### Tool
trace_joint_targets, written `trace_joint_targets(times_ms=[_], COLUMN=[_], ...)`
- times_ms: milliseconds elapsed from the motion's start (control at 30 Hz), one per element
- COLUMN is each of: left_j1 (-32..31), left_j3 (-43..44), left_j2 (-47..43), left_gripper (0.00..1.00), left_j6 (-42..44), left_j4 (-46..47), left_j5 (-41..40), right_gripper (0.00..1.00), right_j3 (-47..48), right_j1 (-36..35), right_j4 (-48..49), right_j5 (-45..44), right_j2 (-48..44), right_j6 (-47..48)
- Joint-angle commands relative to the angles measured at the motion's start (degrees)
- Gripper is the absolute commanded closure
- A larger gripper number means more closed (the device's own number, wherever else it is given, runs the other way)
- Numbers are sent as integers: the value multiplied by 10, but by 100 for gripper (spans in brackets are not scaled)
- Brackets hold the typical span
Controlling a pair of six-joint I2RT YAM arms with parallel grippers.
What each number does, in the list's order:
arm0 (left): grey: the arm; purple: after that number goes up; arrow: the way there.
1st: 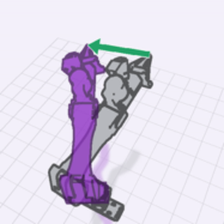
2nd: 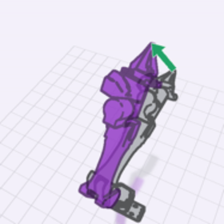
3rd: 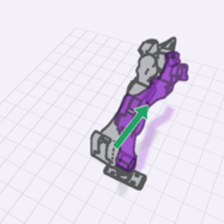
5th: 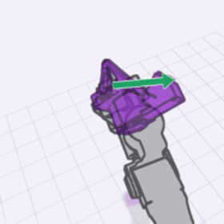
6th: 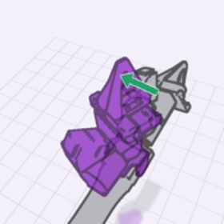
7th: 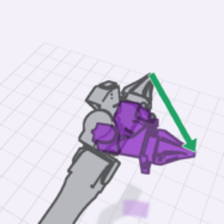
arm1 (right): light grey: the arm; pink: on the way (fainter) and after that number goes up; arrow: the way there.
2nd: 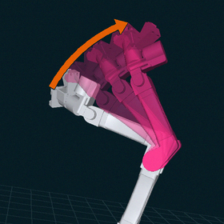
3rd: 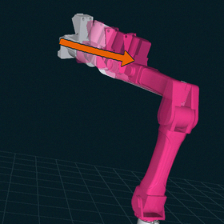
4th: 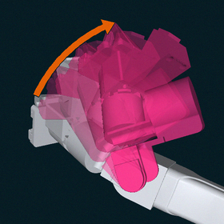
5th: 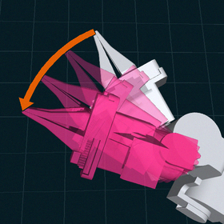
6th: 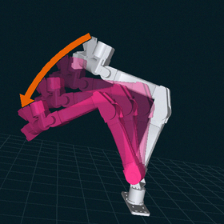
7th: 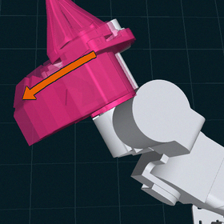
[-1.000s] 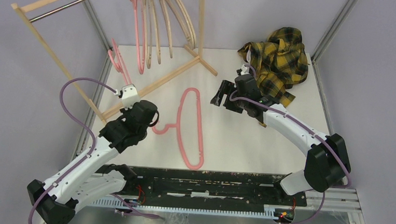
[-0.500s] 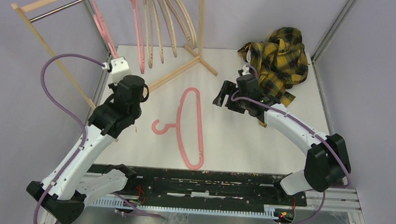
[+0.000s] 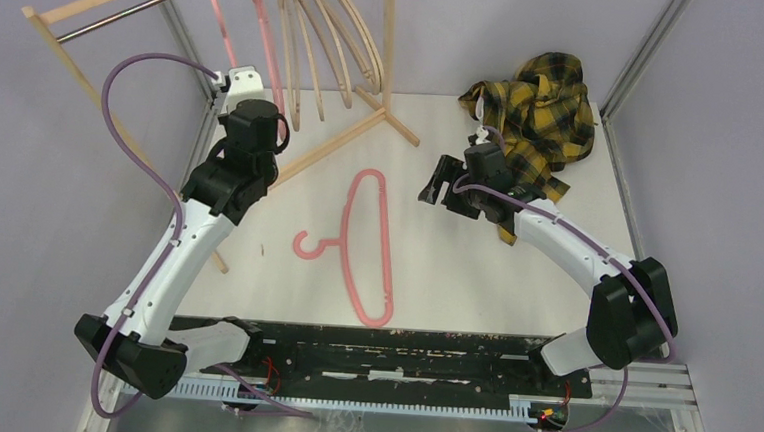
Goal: Organize the hangers
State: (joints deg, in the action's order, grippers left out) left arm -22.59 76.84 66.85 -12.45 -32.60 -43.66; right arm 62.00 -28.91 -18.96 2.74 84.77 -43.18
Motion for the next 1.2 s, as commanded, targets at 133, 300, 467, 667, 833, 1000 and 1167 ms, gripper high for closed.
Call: trace_joint_targets(times_ms=[133,300,467,667,833,1000,1167], left_j1=[38,58,88,117,131,140,157], left_j3=[38,33,26,-5,-35,-68,-73], left_j2=[11,16,24,17,4,-8,7], left_gripper=[97,97,97,97,97,97,97], left_j6=[31,25,5,-18,-39,-60,-77], left_j4=[61,80,89,124,171,216,235], left_j5=[45,73,127,183,224,268,341], right_gripper=[16,17,17,18,18,19,19], right_j3=[-2,-2,-2,-1,-2,-3,-4], right_j1=[9,12,13,15,18,19,20], right_j4=[25,29,34,36,39,41,43], right_j5=[21,27,35,41,46,48,51], right_j2=[4,13,25,33,41,45,46], right_j6=[7,7,5,7,7,6,5])
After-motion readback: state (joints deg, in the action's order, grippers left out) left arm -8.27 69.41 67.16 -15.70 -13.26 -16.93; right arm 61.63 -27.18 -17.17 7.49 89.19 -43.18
